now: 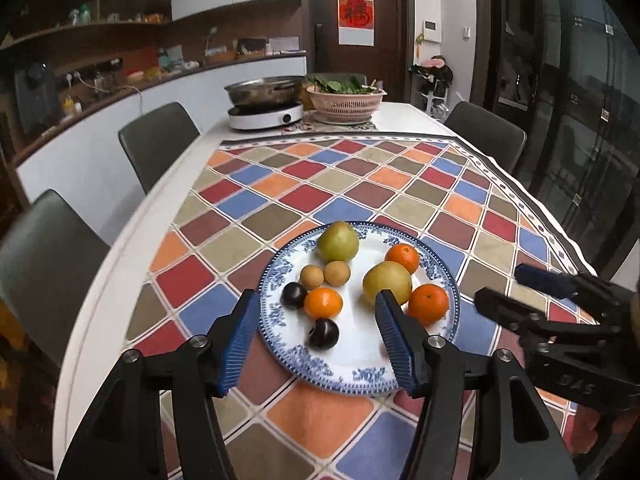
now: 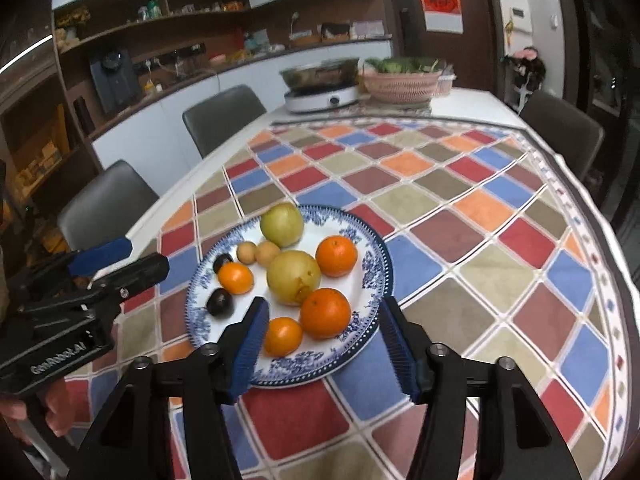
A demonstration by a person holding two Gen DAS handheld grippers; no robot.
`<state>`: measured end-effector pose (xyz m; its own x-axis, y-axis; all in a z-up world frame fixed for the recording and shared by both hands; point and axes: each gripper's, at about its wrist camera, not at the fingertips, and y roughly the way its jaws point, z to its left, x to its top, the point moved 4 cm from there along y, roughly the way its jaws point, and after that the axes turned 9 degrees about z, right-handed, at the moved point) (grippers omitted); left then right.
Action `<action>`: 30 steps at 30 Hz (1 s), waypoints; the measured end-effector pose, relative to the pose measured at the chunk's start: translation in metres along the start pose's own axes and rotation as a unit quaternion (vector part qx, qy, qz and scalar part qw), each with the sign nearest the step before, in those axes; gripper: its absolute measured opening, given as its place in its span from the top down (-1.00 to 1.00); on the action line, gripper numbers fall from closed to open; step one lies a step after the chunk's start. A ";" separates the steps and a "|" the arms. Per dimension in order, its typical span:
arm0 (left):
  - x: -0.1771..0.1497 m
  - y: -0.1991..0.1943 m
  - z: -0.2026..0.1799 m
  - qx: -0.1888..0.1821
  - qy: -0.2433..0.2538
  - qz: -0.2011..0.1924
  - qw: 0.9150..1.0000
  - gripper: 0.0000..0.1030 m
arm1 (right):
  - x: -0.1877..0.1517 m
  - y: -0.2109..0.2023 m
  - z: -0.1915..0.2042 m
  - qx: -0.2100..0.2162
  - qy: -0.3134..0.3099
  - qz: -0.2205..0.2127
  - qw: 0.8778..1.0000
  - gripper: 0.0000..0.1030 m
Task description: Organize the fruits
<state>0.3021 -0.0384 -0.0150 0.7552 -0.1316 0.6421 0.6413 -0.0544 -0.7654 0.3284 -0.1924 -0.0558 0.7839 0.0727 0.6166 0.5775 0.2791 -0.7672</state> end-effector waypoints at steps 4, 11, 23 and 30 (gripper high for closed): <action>-0.009 -0.023 -0.003 0.005 0.001 -0.014 1.000 -0.25 | -0.008 -0.032 0.005 -0.024 -0.003 -0.026 0.999 -0.25; -0.032 -0.062 -0.006 0.001 -0.004 -0.029 1.000 -0.38 | -0.030 -0.076 0.019 -0.038 -0.018 -0.051 0.998 -0.30; -0.080 -0.112 -0.012 0.011 -0.003 -0.034 0.999 -0.55 | -0.069 -0.132 0.041 -0.040 -0.028 -0.086 0.995 -0.44; -0.096 -0.124 -0.020 0.000 0.000 -0.038 0.999 -0.61 | -0.091 -0.147 0.040 -0.045 -0.016 -0.090 0.995 -0.53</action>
<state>0.1473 -0.0392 0.0178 0.7048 -0.1275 0.6979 0.6962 -0.0651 -0.7149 0.1633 -0.2018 0.0074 0.6597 0.0601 0.7491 0.7265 0.2038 -0.6562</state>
